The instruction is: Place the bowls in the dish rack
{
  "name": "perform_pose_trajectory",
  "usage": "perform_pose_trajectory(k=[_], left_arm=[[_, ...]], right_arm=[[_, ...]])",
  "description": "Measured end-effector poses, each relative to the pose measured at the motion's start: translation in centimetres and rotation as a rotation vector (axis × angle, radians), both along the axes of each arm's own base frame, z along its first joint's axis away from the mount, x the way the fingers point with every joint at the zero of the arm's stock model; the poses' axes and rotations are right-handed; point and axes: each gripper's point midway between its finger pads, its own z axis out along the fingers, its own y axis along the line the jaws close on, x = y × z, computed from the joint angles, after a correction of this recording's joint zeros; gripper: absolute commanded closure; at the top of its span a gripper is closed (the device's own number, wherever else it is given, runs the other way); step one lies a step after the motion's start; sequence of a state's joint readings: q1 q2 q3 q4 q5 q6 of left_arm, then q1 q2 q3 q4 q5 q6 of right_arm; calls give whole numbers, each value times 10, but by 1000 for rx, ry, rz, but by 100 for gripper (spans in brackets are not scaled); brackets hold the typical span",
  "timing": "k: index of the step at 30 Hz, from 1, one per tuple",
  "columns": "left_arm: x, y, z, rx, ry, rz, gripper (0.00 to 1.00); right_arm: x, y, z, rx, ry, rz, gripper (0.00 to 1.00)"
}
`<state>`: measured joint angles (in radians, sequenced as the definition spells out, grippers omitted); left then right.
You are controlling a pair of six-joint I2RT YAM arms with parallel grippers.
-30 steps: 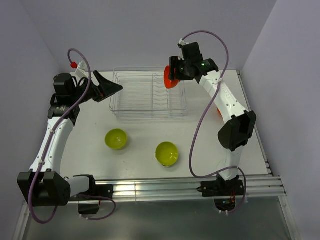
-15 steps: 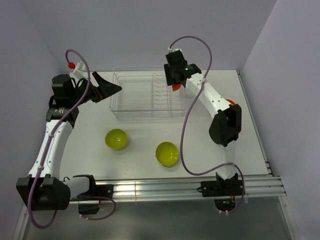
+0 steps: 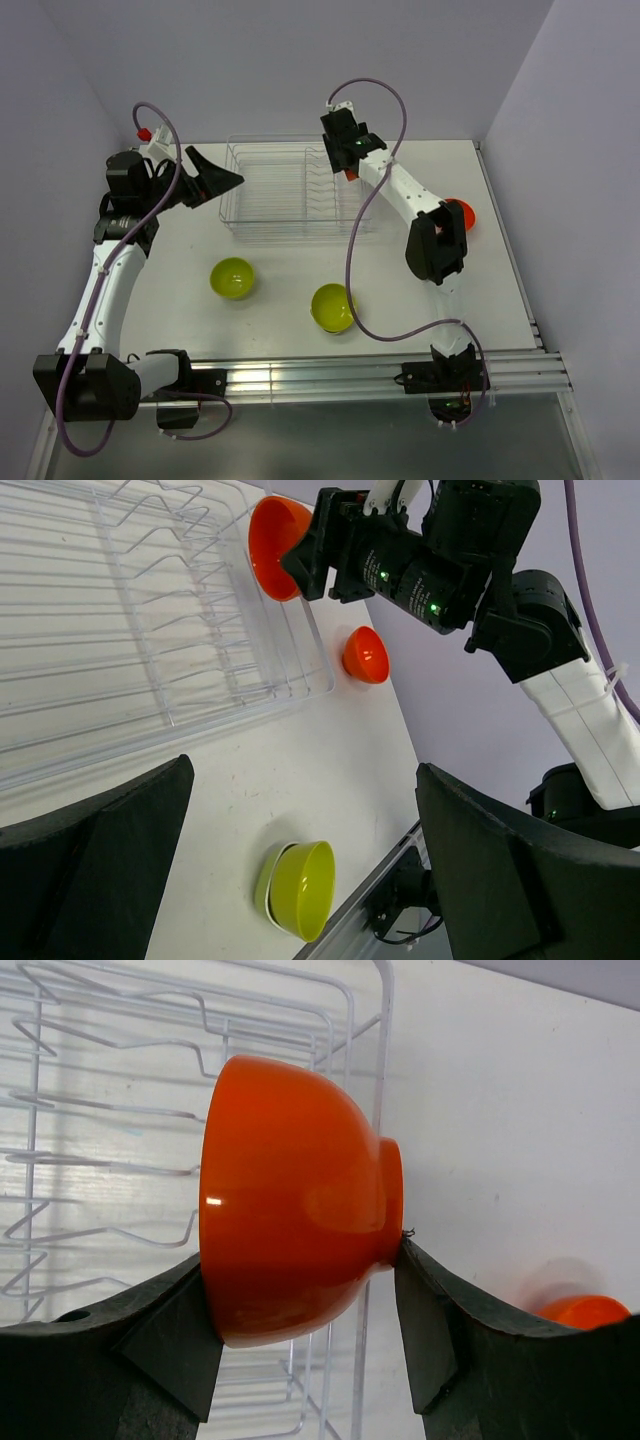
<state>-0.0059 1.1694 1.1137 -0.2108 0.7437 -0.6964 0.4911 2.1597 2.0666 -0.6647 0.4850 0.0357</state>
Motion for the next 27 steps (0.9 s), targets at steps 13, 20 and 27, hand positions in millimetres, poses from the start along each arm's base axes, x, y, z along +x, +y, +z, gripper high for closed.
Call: perform_pose_trajectory(k=[13,20,27], left_arm=[[0,0,-6,-3,17,2,1],[-1,0,-9,-2,22,2,1],[-1,0,-11,-2,28,1,1]], right_arm=[[21,7,-18,-72,-37,13,100],[22,11,-46,-148,2,30,100],[26,12,-40,-186,-20,37,100]])
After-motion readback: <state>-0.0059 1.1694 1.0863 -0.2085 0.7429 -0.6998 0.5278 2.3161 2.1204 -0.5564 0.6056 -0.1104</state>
